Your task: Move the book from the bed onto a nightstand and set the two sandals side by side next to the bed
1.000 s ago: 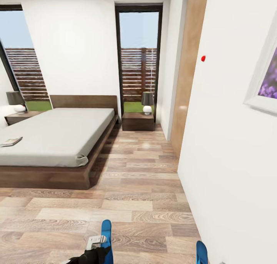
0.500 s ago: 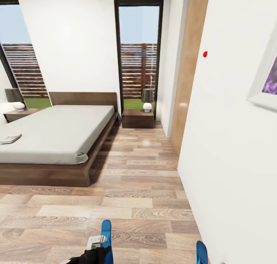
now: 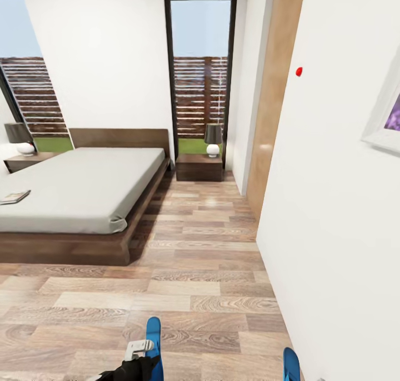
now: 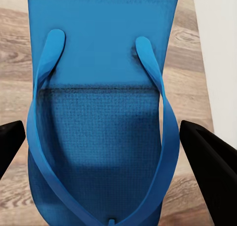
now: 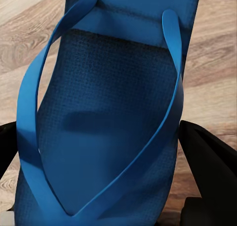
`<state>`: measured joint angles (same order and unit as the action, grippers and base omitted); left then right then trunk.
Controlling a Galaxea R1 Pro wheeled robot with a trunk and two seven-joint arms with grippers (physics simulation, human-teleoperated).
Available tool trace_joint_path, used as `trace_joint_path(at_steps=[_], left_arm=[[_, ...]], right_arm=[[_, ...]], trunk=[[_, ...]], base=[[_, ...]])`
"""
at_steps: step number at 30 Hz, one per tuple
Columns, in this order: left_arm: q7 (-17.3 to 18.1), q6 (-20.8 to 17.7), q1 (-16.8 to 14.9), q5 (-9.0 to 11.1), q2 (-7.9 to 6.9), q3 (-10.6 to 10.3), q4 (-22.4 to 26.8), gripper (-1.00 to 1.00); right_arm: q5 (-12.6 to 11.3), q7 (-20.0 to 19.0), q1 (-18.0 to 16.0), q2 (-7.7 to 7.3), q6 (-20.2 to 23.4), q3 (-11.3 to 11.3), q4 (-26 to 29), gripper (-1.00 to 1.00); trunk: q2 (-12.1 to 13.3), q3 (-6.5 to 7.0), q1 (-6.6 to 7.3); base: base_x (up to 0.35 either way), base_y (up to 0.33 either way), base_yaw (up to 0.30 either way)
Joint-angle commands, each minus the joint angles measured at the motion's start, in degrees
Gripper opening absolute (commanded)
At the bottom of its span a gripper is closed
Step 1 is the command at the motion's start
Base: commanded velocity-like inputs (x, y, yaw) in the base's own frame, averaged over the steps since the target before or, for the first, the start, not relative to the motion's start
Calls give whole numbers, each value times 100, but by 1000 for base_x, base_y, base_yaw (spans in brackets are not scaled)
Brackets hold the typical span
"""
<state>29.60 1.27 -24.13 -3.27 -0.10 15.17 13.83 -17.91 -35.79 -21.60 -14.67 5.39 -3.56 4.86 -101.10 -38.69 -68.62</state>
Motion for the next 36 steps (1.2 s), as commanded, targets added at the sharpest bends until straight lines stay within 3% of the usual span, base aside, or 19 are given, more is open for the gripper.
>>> trace_joint_path(at_steps=[1,26,36], left_arm=[[25,14,-4,-34,1,38,-3,-100],[27,14,-4,-34,1,38,-3,-100],[27,12,-4,-34,1,38,-3,-100]], right_arm=[[-28,-25,-2,-1,55,-39,5,-100],[-28,-27,-2,-1,59,-39,5,-100],[-28,-34,-2,-1,59,-39,6,-100]], trunk=[[-3,-15,1],[-3,-238,1],[-3,-263,1]], base=[[0,0,0],[0,0,0],[0,0,0]])
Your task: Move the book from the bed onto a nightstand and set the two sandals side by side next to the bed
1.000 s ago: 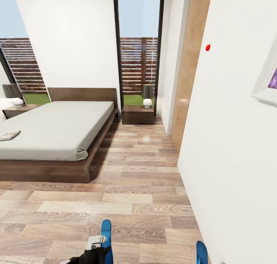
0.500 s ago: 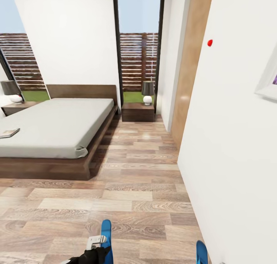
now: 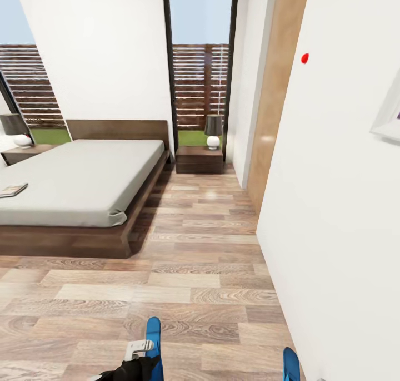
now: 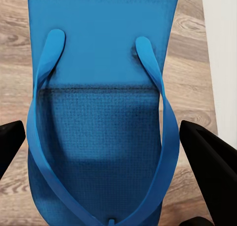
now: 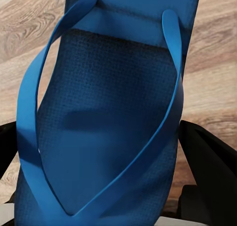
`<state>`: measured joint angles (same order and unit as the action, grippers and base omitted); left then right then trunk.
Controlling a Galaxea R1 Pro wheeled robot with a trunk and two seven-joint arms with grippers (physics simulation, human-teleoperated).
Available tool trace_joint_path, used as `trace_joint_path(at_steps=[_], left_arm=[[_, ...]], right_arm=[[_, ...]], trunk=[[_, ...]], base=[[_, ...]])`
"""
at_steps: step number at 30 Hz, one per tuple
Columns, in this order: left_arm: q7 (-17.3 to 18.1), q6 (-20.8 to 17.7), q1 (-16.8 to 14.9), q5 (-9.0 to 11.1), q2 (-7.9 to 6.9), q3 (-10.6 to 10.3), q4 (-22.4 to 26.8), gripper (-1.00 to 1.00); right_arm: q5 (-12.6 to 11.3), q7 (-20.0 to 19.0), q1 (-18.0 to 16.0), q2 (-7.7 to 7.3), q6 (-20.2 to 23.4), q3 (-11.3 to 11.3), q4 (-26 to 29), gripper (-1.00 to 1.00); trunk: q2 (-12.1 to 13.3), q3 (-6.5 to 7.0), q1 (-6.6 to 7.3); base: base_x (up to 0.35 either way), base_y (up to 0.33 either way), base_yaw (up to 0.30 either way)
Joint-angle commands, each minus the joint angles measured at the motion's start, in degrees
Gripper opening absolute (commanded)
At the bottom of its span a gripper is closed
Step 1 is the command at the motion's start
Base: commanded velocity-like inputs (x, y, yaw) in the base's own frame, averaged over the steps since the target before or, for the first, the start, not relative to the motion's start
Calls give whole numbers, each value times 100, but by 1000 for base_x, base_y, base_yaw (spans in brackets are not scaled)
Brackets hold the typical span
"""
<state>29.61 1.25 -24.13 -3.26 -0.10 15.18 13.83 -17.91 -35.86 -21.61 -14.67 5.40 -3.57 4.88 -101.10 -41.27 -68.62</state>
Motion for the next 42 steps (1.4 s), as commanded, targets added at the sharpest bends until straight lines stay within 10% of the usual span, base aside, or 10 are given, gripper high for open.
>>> trace_joint_path(at_steps=[1,20,42], left_arm=[[26,13,-4,-34,1,38,-3,-100],[20,10,-4,-33,1,38,-3,-100],[6,14,-4,-33,1,38,-3,-100]], right_arm=[[-28,-26,-2,-1,58,-38,4,-100],[-28,-26,-2,-1,58,-38,4,-100],[-28,-18,-2,-1,51,-38,-1,-100]], trunk=[[-2,-10,1],[-2,-79,1],[-2,-79,1]], base=[[0,0,0],[13,0,0],[309,0,0]])
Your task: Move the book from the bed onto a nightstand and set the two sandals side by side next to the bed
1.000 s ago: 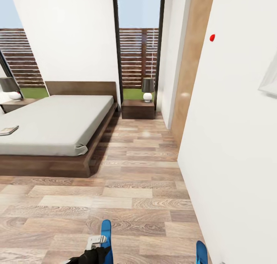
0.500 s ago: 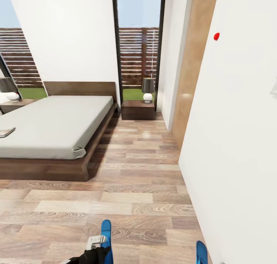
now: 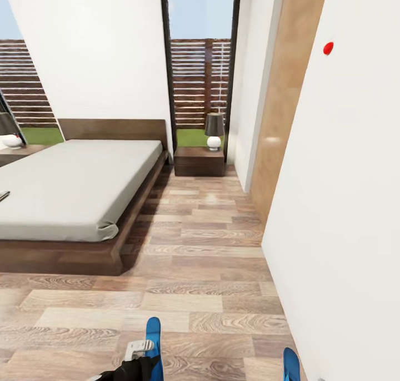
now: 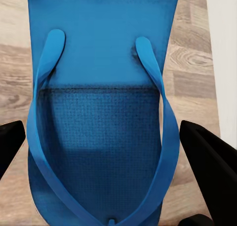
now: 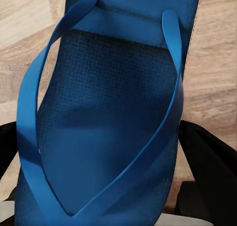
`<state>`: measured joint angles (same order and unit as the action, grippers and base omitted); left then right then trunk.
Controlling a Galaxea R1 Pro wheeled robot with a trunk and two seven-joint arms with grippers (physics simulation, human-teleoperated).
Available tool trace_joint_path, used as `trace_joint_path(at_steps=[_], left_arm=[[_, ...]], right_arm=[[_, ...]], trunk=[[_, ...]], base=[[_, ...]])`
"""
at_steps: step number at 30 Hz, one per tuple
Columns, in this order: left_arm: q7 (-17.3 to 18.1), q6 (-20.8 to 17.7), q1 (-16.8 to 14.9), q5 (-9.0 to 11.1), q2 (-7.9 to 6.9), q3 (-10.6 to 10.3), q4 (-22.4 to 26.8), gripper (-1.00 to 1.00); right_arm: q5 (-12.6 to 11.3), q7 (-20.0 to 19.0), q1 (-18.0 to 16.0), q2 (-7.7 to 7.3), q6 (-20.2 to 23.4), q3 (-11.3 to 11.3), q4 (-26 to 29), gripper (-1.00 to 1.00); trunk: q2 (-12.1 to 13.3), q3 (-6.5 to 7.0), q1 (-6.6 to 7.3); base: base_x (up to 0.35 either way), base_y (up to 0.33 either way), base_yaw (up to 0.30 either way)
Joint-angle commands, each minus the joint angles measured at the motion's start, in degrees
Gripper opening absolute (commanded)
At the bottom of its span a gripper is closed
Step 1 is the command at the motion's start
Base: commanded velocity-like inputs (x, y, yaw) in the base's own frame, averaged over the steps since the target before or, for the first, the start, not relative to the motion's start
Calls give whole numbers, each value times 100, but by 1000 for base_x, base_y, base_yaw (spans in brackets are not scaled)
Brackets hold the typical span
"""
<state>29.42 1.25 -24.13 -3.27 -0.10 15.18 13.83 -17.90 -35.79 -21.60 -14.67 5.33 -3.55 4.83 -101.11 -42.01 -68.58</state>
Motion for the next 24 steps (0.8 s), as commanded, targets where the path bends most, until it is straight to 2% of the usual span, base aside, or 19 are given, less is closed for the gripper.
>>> trace_joint_path(at_steps=[1,4,5,8,11,13,16,18,21,23,24], left_arm=[[24,14,-4,-33,1,38,-3,-100],[19,104,-4,-36,1,38,-3,-100],[16,132,-4,-35,1,38,-3,-100],[12,177,-4,-41,1,38,5,-100],[7,172,-4,-42,1,25,38,-100],[5,168,-4,-42,1,19,50,-100],[13,173,-4,-42,0,23,50,-100],[19,179,-4,-48,1,27,27,-100],[24,176,-4,-50,-15,29,14,-100],[32,174,-4,-51,-41,29,9,-100],[34,174,-4,-51,-51,29,8,-100]], right_arm=[[-29,-20,-2,1,57,-39,3,-100],[-29,48,-2,155,56,-33,8,-100],[-29,214,-2,206,57,-31,9,-100],[-26,1551,-2,442,56,-27,14,-100],[-17,2070,-2,515,60,-20,28,-100],[10,2151,-2,541,63,-17,33,-100],[180,2174,-2,561,62,-22,30,-100],[451,2161,-2,568,53,-29,26,-100],[680,2124,-2,570,-34,-31,27,-100],[768,1891,-2,570,-105,-31,24,-100],[788,1625,-2,567,-123,-31,22,-100]], trunk=[[-2,-5,-3],[-2,-5,-3],[-2,-5,-3],[-2,-5,-3],[-2,-5,-3],[-2,-5,-3],[-2,-5,-3],[-2,-5,-3],[-2,-5,-3],[-2,-5,-3],[-2,-5,-3]], base=[[322,0,0],[322,0,0],[322,0,0],[322,0,0],[322,0,0],[322,0,0],[322,0,0],[322,0,0],[322,0,0],[322,0,0],[322,0,0]])
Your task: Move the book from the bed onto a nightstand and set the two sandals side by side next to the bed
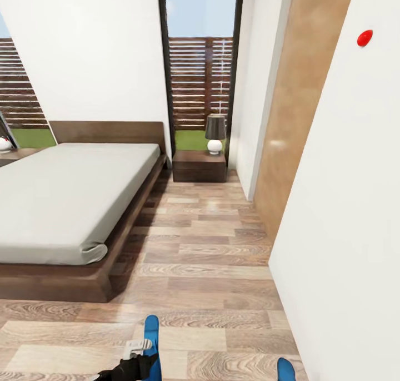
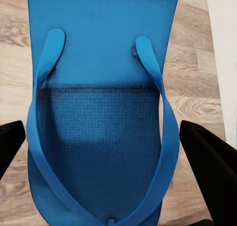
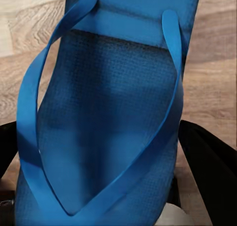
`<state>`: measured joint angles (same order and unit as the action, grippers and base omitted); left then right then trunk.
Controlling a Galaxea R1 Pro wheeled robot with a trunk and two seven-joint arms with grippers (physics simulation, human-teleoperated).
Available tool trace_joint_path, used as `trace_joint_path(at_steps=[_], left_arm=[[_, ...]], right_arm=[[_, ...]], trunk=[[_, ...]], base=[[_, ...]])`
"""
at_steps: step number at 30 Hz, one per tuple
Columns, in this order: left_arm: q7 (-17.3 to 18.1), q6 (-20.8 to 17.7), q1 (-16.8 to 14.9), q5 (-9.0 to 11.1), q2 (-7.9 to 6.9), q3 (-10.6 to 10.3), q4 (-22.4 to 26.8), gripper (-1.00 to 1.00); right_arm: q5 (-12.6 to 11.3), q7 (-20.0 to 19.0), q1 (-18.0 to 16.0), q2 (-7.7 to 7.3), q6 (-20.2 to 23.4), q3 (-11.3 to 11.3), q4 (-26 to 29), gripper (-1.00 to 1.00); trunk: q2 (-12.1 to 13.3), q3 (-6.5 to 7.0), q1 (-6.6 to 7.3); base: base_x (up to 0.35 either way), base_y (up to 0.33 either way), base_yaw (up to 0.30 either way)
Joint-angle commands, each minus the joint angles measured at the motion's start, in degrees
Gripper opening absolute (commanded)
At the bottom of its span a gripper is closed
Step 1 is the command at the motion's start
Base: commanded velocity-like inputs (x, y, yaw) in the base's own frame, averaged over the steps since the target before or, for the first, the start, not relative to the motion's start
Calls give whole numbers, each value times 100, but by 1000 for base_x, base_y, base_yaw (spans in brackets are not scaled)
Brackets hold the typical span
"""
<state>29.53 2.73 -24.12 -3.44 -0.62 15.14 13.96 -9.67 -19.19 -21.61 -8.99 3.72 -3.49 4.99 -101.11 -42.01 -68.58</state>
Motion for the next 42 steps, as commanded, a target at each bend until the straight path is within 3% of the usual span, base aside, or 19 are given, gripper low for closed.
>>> trace_joint_path(at_steps=[1,3,7,13,42], left_arm=[[24,26,-5,-34,-6,33,-6,-100],[32,28,-5,-35,-9,33,-12,-100],[35,28,-5,-82,-6,33,-44,-100],[27,82,-5,-105,-6,33,-118,-100],[9,149,-5,-95,9,33,-131,-100]], right_arm=[[-22,-387,-1,-11,27,-40,4,-100],[-11,-1242,-1,-37,11,-49,-1,-100],[-18,-1709,-1,-37,-41,-54,-8,-100],[-30,-1775,7,-19,-290,-55,-14,-100],[-43,-1764,8,-15,-310,-55,-16,-100]], trunk=[[-2,-5,-3],[-2,-5,-3],[-2,-5,-3],[-2,-5,-3],[-2,-5,-3]], base=[[322,0,0],[322,0,0],[322,0,0],[322,0,0],[322,-3,0]])
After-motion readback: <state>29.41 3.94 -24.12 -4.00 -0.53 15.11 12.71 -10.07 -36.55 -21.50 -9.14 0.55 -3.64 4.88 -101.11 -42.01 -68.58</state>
